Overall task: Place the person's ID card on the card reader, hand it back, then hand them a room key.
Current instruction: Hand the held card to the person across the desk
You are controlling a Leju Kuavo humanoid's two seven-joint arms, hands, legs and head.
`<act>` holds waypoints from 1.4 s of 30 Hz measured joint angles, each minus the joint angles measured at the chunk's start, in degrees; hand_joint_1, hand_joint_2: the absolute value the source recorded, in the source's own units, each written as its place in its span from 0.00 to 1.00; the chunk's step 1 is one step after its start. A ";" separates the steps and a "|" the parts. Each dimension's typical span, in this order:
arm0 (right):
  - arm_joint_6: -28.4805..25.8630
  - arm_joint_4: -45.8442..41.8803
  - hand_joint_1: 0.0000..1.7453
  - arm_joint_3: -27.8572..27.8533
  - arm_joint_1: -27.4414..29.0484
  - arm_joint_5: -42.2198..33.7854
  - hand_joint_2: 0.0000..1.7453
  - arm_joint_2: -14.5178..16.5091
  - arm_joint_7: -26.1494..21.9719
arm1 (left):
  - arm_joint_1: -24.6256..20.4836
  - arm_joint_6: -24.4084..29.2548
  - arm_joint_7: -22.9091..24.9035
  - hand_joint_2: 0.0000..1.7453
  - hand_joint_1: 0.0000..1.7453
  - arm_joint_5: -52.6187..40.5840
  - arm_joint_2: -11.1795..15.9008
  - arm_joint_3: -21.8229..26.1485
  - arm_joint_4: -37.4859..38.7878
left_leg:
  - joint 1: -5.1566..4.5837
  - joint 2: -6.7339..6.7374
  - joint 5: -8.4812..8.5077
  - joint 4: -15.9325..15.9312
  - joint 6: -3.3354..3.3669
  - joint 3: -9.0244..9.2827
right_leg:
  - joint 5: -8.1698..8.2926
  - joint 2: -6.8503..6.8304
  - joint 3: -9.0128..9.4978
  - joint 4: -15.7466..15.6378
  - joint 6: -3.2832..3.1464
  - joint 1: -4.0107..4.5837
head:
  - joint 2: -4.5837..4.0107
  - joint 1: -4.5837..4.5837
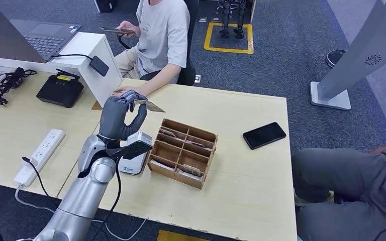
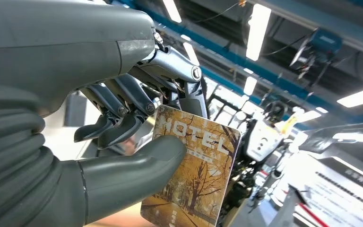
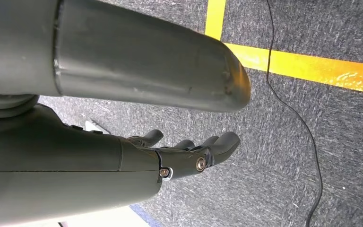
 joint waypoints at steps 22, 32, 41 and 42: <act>0.45 0.00 0.00 -0.23 -0.04 0.71 0.00 -0.02 0.62 | -5.59 1.43 3.96 1.00 1.00 -2.38 2.46 -2.32 -1.11 | 0.00 -0.04 0.00 0.00 0.00 -0.05 | -0.01 -0.04 -0.05 0.00 0.00 0.00 | 0.00 -0.01; 1.01 0.02 0.00 0.90 -0.08 3.19 0.00 0.01 1.56 | -16.36 16.54 13.35 1.00 1.00 -26.69 2.89 -0.37 18.10 | 0.01 -0.04 0.05 0.00 -0.05 -0.04 | 0.10 -0.03 -0.04 0.01 -0.04 0.00 | 0.00 0.00; 1.54 0.02 0.00 1.32 -0.09 3.36 0.00 0.01 2.08 | -19.22 16.69 12.62 1.00 1.00 -32.66 2.56 6.42 26.76 | 0.01 -0.01 0.05 0.00 -0.06 -0.06 | 0.09 0.01 -0.08 0.01 -0.04 0.00 | 0.00 0.00; 1.52 0.02 0.00 1.33 -0.10 3.36 0.00 0.01 2.04 | -19.22 16.69 12.38 1.00 1.00 -32.88 2.44 7.14 27.08 | 0.01 -0.02 0.05 0.00 -0.06 -0.07 | 0.09 0.00 -0.09 0.01 -0.04 0.00 | 0.00 0.00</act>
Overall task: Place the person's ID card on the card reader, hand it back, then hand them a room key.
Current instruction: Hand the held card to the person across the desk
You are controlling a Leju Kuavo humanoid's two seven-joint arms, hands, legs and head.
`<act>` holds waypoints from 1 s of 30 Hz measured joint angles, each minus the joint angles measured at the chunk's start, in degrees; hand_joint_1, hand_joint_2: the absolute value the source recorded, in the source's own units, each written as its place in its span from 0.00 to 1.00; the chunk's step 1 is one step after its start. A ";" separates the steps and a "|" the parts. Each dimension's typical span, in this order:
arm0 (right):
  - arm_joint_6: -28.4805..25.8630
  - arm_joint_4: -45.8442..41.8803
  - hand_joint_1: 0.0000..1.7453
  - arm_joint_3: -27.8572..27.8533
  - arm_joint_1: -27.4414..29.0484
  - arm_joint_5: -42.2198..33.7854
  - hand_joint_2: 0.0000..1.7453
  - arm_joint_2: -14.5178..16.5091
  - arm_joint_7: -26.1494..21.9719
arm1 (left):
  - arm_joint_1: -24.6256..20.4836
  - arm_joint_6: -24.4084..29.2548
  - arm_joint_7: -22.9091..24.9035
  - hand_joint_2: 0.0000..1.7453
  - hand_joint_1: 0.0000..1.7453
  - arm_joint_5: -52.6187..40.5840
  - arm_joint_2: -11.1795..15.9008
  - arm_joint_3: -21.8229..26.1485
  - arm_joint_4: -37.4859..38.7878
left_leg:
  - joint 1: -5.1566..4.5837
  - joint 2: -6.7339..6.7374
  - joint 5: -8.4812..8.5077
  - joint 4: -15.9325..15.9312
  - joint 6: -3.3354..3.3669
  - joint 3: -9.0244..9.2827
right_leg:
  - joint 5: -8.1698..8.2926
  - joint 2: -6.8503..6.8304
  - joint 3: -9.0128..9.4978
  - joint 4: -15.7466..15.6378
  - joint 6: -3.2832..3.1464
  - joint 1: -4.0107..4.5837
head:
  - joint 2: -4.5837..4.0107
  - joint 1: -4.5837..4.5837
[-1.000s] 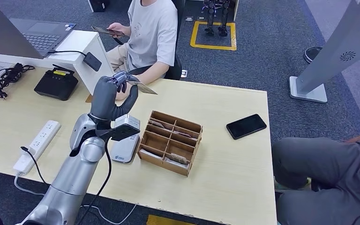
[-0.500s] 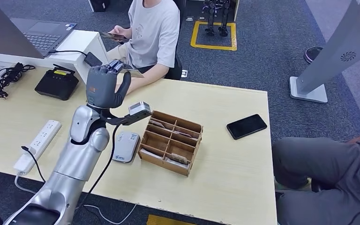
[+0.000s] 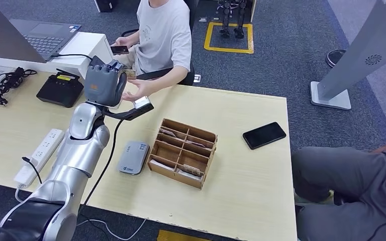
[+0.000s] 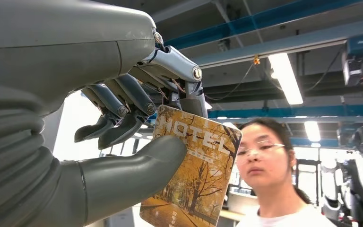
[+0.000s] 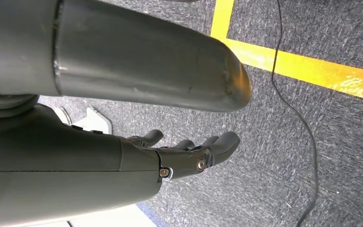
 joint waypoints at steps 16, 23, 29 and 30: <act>0.11 0.00 0.00 0.03 0.00 0.43 0.00 0.00 0.09 | -0.04 0.02 -1.06 1.00 0.94 -4.14 -1.04 6.02 3.48 | 0.00 0.01 0.00 0.00 0.00 0.00 | 0.01 0.01 -0.01 0.00 0.00 0.00 | 0.00 0.00; 0.10 0.00 0.00 0.03 0.01 0.51 0.00 0.00 0.54 | -0.09 0.03 -1.57 1.00 0.94 -3.88 -1.29 7.24 4.32 | 0.00 0.01 0.00 0.00 0.00 -0.01 | 0.00 0.01 -0.01 0.00 0.00 0.00 | 0.00 0.00; 0.09 0.00 0.00 0.02 0.01 0.49 0.00 0.00 0.50 | -0.09 0.03 -1.75 1.00 0.00 -4.02 -1.49 7.38 4.50 | 0.00 0.01 0.00 0.00 0.00 -0.01 | 0.01 0.01 -0.01 0.00 0.00 0.00 | 0.00 -0.01; 0.09 0.00 0.00 0.02 0.00 0.49 0.00 0.00 0.45 | -0.07 0.04 -2.02 1.00 0.00 -4.04 -1.50 7.44 4.50 | 0.00 0.01 0.00 0.00 0.00 -0.01 | 0.01 0.01 -0.01 0.00 0.00 0.00 | 0.00 0.00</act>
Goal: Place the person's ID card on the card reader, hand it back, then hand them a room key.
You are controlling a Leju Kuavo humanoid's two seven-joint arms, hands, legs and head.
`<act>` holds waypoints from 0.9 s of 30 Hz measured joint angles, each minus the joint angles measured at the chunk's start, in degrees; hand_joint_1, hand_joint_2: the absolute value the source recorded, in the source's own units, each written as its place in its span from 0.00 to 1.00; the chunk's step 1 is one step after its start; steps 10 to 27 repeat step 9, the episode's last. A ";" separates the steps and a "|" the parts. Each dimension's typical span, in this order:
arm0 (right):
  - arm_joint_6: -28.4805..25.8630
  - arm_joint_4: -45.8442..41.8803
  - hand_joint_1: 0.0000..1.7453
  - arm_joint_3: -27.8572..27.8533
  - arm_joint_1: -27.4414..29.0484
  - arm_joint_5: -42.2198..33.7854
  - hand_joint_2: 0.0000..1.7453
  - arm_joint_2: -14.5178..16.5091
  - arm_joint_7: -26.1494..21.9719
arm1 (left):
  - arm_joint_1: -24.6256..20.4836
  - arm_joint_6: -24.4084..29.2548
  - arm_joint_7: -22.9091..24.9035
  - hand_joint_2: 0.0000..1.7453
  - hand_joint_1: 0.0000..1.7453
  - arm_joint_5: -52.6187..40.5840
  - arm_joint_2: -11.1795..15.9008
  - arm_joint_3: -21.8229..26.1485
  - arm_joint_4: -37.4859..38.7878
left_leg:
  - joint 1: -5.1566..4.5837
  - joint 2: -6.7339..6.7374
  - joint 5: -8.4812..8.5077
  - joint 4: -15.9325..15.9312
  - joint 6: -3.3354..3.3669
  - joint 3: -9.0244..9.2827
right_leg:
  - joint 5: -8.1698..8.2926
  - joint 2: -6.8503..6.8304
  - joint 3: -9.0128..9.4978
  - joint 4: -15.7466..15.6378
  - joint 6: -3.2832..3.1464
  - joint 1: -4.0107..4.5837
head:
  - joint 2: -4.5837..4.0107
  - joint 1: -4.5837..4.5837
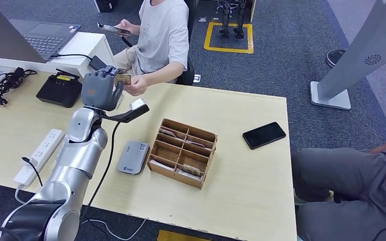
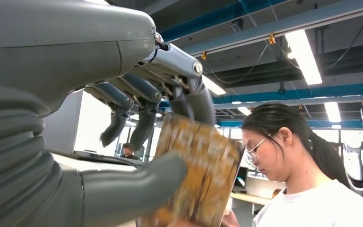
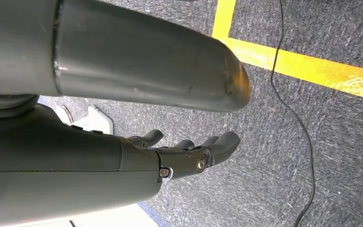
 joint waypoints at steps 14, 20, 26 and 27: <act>-0.11 0.00 0.00 -0.14 0.01 -0.63 0.00 0.00 -0.87 | 2.11 0.13 -6.32 1.00 0.00 3.49 -0.48 4.36 -1.98 | 0.00 0.01 0.00 -0.01 0.00 -0.01 | 0.00 0.00 0.00 0.00 0.00 0.00 | 0.00 -0.01; -0.11 0.00 0.00 -0.14 0.01 -0.63 0.00 0.00 -0.87 | 2.11 0.13 -6.32 1.00 0.00 3.49 -0.48 4.36 -1.98 | 0.00 0.01 0.00 -0.01 0.00 -0.01 | 0.00 0.00 0.00 0.00 0.00 0.00 | 0.00 -0.01; -0.11 0.00 0.00 -0.14 0.01 -0.63 0.00 0.00 -0.87 | 2.11 0.13 -6.32 1.00 0.00 3.49 -0.48 4.36 -1.98 | 0.00 0.01 0.00 -0.01 0.00 -0.01 | 0.00 0.00 0.00 0.00 0.00 0.00 | 0.00 -0.01; -0.11 0.00 0.00 -0.14 0.01 -0.63 0.00 0.00 -0.87 | 2.11 0.13 -6.32 1.00 0.00 3.49 -0.48 4.36 -1.98 | 0.00 0.01 0.00 -0.01 0.00 -0.01 | 0.00 0.00 0.00 0.00 0.00 0.00 | 0.00 -0.01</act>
